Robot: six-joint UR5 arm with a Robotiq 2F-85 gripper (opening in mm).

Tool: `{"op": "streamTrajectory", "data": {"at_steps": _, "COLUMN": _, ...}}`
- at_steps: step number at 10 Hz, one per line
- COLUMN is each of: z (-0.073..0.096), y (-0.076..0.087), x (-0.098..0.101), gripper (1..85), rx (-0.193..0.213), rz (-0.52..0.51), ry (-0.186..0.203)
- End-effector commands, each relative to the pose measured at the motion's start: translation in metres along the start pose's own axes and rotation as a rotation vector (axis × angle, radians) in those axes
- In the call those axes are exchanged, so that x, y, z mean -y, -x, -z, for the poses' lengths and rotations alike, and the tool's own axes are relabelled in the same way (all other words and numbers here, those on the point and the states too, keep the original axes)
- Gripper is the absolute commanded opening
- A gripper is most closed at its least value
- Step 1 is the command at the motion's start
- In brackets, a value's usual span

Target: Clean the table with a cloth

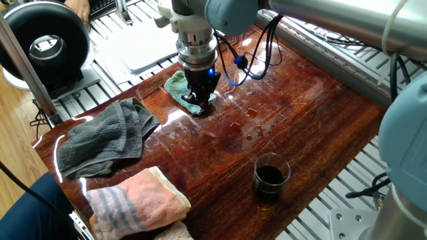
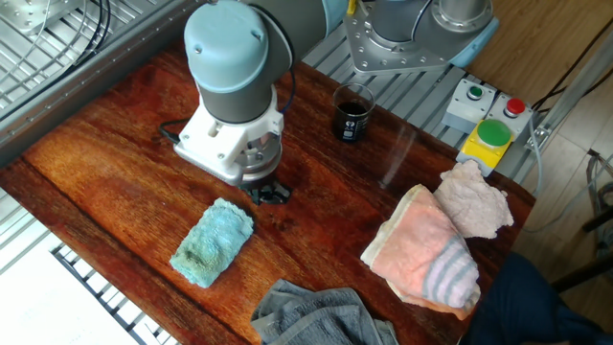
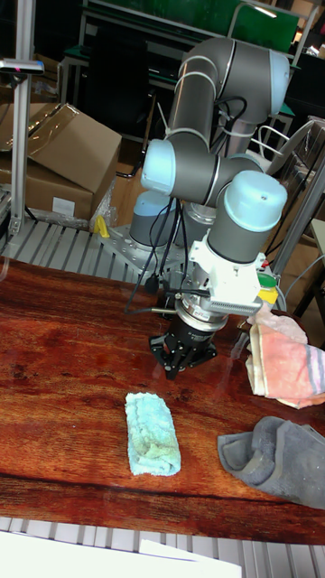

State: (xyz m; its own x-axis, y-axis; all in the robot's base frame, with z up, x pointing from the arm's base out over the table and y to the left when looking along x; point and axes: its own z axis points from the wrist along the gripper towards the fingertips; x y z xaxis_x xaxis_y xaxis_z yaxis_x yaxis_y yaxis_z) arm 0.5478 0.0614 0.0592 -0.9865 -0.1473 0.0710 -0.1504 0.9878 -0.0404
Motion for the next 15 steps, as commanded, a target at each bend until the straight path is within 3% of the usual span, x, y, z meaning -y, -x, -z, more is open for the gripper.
{"op": "streamTrajectory", "data": {"at_steps": 1, "z": 0.024, "y": -0.002, "x": -0.002, "gripper": 1.3, "rx": -0.047, "rz": -0.008, "ry": -0.001}}
{"op": "streamTrajectory", "data": {"at_steps": 3, "z": 0.043, "y": 0.013, "x": -0.010, "gripper": 1.3, "rx": -0.044, "rz": -0.021, "ry": 0.009}}
{"op": "streamTrajectory", "data": {"at_steps": 11, "z": 0.055, "y": 0.032, "x": -0.015, "gripper": 1.7, "rx": -0.014, "rz": -0.028, "ry": 0.009}}
{"op": "streamTrajectory", "data": {"at_steps": 12, "z": 0.056, "y": 0.032, "x": -0.014, "gripper": 16.7, "rx": -0.017, "rz": 0.017, "ry": 0.016}}
{"op": "streamTrajectory", "data": {"at_steps": 13, "z": 0.059, "y": 0.033, "x": -0.022, "gripper": 56.0, "rx": -0.016, "rz": 0.088, "ry": 0.060}}
{"op": "streamTrajectory", "data": {"at_steps": 14, "z": 0.061, "y": 0.035, "x": -0.022, "gripper": 60.3, "rx": -0.013, "rz": 0.082, "ry": 0.061}}
{"op": "streamTrajectory", "data": {"at_steps": 15, "z": 0.062, "y": 0.036, "x": -0.021, "gripper": 39.7, "rx": -0.021, "rz": 0.031, "ry": 0.043}}
